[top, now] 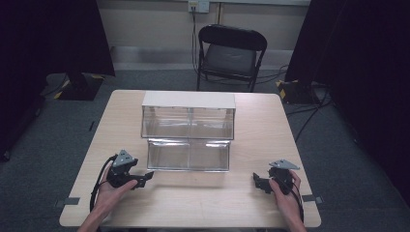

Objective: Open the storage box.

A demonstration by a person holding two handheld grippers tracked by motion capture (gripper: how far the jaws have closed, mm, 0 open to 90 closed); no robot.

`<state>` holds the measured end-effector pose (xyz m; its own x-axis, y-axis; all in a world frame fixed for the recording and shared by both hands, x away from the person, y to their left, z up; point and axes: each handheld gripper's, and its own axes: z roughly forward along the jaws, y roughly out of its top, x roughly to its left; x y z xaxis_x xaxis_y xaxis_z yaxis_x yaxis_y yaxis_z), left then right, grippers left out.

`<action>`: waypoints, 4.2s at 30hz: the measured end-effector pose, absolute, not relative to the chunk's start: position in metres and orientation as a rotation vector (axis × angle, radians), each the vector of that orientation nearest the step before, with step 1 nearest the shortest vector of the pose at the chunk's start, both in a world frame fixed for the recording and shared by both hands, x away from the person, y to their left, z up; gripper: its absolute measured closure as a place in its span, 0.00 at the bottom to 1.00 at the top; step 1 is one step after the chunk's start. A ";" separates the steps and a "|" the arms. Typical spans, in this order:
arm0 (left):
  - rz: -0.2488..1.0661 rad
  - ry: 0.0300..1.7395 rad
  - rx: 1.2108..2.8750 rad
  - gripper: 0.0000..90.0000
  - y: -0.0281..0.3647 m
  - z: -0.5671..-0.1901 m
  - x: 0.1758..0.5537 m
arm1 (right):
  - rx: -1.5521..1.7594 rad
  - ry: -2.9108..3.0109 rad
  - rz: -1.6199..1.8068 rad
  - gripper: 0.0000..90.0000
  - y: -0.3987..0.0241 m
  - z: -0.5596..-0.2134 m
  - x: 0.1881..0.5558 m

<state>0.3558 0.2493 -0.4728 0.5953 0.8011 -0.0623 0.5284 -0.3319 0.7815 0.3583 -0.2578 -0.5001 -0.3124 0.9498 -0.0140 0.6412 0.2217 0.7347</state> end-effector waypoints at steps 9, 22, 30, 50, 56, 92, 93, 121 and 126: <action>0.425 1.046 2.002 0.18 0.243 -0.471 0.358 | 1.464 2.035 0.879 0.14 -0.258 -0.500 0.358; 0.359 1.010 1.946 0.17 0.244 -0.469 0.357 | 1.464 2.035 0.878 0.14 -0.258 -0.500 0.358; 0.352 1.000 1.933 0.18 0.242 -0.468 0.355 | 1.464 2.035 0.879 0.14 -0.258 -0.500 0.358; 0.359 0.973 1.933 0.20 0.241 -0.466 0.351 | 1.463 2.035 0.878 0.14 -0.258 -0.500 0.358; 0.363 0.963 1.935 0.22 0.241 -0.465 0.351 | 1.463 2.035 0.879 0.14 -0.258 -0.500 0.358; 0.388 0.954 1.932 0.19 0.238 -0.462 0.348 | 1.464 2.035 0.878 0.14 -0.258 -0.500 0.358; 0.387 0.954 1.931 0.19 0.239 -0.462 0.348 | 1.464 2.036 0.878 0.14 -0.258 -0.500 0.358; 0.392 0.968 1.901 0.19 0.239 -0.457 0.349 | 1.461 2.039 0.876 0.13 -0.258 -0.500 0.359; 0.392 0.962 1.893 0.18 0.239 -0.454 0.350 | 1.461 2.039 0.876 0.13 -0.258 -0.500 0.359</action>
